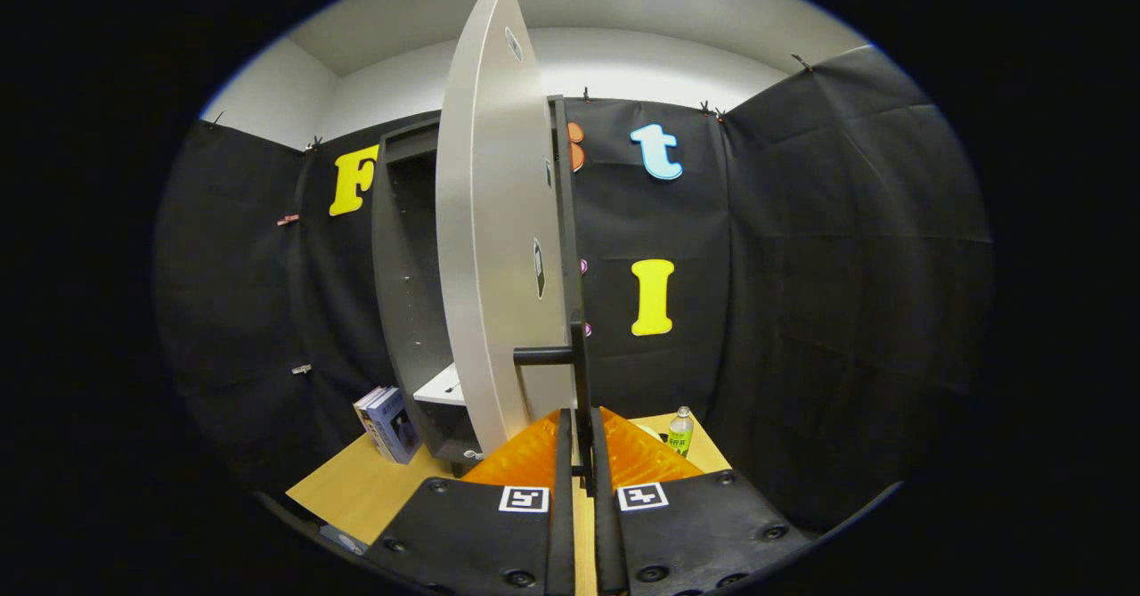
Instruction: Open the shoe cabinet door, grab the shoes and put them into the shoe cabinet, then close the shoe cabinet door.
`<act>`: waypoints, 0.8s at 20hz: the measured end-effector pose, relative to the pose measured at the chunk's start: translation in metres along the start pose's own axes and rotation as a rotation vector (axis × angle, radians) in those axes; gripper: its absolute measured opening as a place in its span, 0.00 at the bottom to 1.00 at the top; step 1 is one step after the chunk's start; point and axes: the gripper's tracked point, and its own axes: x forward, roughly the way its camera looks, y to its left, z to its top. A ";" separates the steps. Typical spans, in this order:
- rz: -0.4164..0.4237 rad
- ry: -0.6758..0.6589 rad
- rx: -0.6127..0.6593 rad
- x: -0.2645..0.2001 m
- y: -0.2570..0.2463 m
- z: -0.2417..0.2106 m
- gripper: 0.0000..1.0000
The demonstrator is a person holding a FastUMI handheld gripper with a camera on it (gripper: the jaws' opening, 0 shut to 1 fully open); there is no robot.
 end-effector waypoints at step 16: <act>0.152 -0.083 -0.021 -0.062 0.117 0.008 0.16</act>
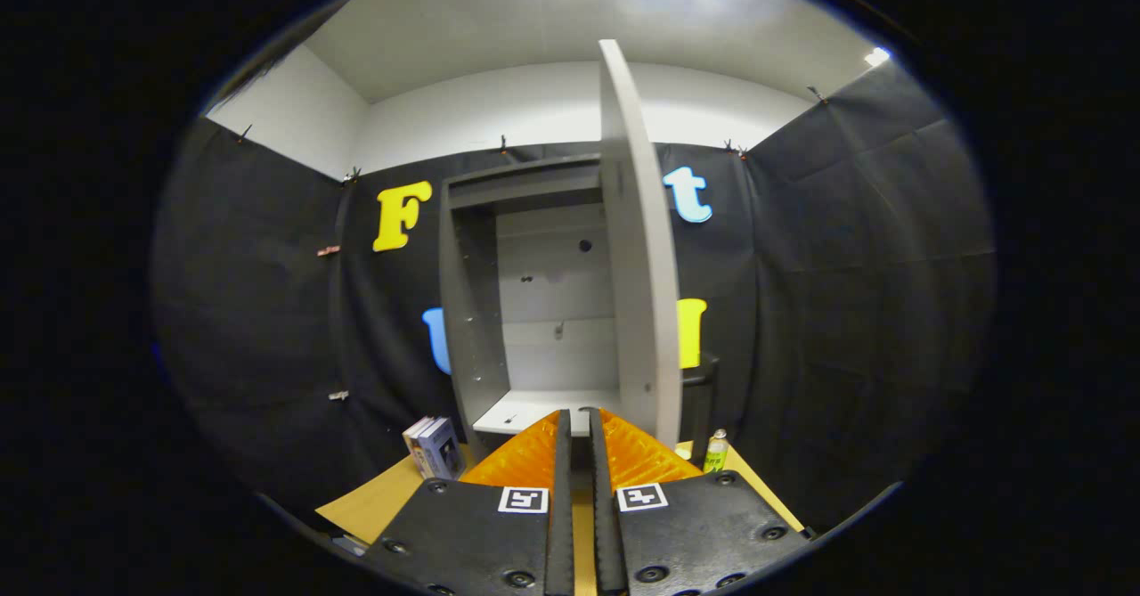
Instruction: Open the shoe cabinet door, grab the shoes and put them into the shoe cabinet, then close the shoe cabinet door.
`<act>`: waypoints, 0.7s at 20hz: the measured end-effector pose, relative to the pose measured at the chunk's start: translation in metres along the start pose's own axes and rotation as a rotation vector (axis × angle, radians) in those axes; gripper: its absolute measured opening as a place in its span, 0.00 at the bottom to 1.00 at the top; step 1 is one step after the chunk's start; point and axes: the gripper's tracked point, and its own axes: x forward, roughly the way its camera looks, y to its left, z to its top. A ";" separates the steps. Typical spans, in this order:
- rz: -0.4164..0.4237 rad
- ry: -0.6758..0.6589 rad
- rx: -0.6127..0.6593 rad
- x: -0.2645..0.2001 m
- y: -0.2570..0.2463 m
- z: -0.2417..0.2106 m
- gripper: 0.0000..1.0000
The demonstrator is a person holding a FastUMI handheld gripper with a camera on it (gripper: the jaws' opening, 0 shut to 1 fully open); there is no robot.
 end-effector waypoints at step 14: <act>0.102 0.598 0.095 0.034 0.080 -0.286 0.96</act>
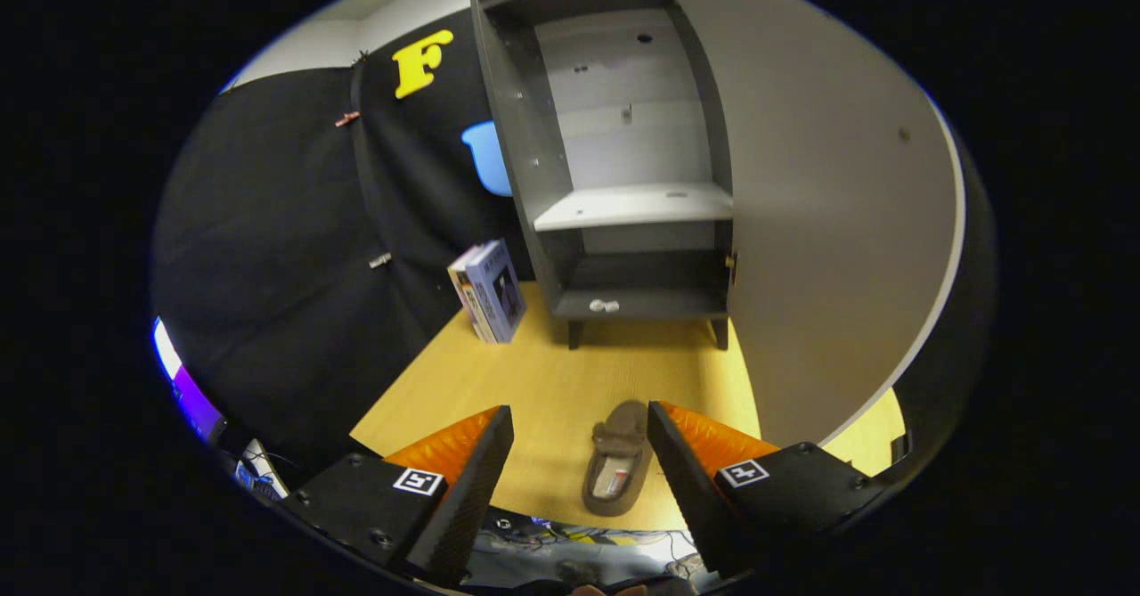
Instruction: Open the shoe cabinet door, grab the shoes and put them into the shoe cabinet, then close the shoe cabinet door.
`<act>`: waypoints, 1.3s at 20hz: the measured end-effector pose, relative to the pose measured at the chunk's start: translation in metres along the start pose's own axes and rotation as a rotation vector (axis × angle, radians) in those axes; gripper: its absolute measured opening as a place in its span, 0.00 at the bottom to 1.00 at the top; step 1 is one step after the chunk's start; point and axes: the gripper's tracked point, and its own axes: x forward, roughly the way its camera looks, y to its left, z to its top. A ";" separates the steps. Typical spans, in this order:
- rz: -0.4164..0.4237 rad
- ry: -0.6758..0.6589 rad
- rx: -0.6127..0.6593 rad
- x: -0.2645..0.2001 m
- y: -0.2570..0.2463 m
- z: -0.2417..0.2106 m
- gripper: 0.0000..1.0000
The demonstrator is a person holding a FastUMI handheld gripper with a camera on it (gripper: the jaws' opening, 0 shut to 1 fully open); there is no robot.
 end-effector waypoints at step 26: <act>-0.256 0.131 0.084 0.214 -0.066 -0.145 0.05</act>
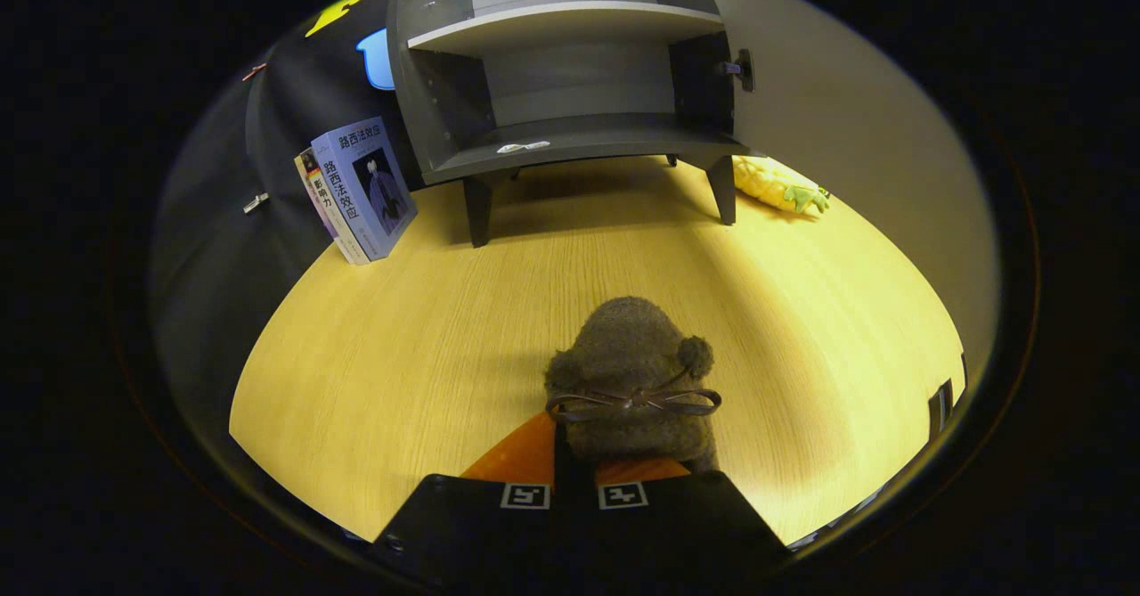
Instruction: Open the shoe cabinet door, grab the shoes and put them into the shoe cabinet, then close the shoe cabinet door.
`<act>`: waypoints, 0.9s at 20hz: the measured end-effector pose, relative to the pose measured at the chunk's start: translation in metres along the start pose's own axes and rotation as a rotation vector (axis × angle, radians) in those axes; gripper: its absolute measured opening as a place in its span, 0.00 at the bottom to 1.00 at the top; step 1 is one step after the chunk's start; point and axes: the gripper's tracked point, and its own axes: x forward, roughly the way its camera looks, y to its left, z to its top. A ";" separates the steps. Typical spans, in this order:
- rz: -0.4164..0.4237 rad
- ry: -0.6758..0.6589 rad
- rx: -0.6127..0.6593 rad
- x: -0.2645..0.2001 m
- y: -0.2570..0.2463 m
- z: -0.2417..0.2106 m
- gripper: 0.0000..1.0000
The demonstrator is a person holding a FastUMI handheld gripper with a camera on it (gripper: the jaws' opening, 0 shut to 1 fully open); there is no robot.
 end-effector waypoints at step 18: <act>0.118 -0.205 0.045 -0.154 0.034 0.260 0.05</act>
